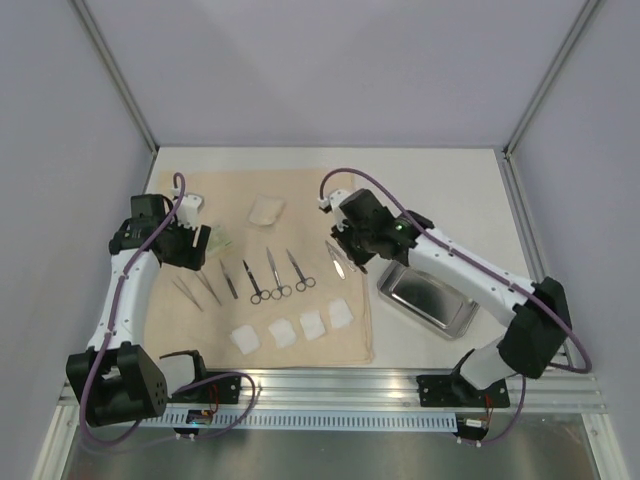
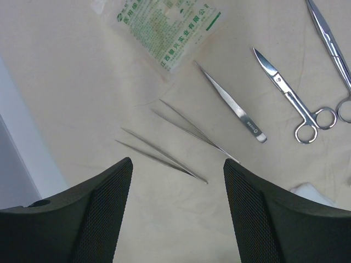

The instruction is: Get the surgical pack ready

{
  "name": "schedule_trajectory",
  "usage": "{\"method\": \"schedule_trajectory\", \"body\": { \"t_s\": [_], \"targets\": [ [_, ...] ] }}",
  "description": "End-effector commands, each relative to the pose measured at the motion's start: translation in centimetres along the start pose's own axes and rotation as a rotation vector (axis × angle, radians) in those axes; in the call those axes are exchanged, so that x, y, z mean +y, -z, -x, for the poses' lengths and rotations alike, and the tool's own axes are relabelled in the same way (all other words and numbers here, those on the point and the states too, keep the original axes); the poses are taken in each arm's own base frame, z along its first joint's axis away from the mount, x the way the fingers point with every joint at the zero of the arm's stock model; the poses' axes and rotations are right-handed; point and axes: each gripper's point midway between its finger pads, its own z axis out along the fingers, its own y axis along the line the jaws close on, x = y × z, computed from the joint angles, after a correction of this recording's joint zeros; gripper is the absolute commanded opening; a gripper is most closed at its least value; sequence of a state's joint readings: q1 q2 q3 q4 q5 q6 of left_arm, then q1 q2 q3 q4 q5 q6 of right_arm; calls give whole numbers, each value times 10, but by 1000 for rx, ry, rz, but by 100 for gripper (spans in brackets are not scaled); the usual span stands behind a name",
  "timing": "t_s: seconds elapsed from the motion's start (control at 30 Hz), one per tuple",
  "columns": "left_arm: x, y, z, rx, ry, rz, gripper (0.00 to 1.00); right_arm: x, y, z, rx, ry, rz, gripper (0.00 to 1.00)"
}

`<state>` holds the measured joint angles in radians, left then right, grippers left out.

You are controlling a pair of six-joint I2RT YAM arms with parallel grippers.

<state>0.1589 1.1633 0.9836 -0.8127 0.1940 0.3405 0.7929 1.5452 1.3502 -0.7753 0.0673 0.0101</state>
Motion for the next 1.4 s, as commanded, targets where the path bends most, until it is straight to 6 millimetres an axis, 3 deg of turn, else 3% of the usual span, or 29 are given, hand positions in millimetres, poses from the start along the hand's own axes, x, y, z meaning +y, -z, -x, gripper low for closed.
{"method": "schedule_trajectory", "body": {
  "t_s": [0.0,0.2,0.3,0.4,0.43,0.53,0.8,1.1,1.37],
  "targets": [
    [-2,3,5,-9,-9,-26,77,-43,17,-68,185,257,-79,0],
    [-8,2,8,-2,-8,-67,77,-88,34,-136,380,196,-122,1],
    [-13,0,10,-3,-6,-108,77,-100,32,-155,418,216,-131,0],
    [-15,2,14,-10,-7,-116,77,-98,26,-166,401,200,-84,0],
    [-14,2,14,-9,-7,-117,77,-97,22,-181,423,214,-68,1],
    [-16,3,14,-9,-6,-129,77,-95,11,-199,421,250,-53,1],
    [-17,4,13,-15,-6,-127,77,-109,-16,-185,324,256,-113,0],
    [-13,5,13,-6,-5,-102,77,-113,-32,-190,364,243,-124,1],
    [-11,5,13,-1,-7,-94,77,-115,-19,-174,350,225,-140,26]
  ]
}}
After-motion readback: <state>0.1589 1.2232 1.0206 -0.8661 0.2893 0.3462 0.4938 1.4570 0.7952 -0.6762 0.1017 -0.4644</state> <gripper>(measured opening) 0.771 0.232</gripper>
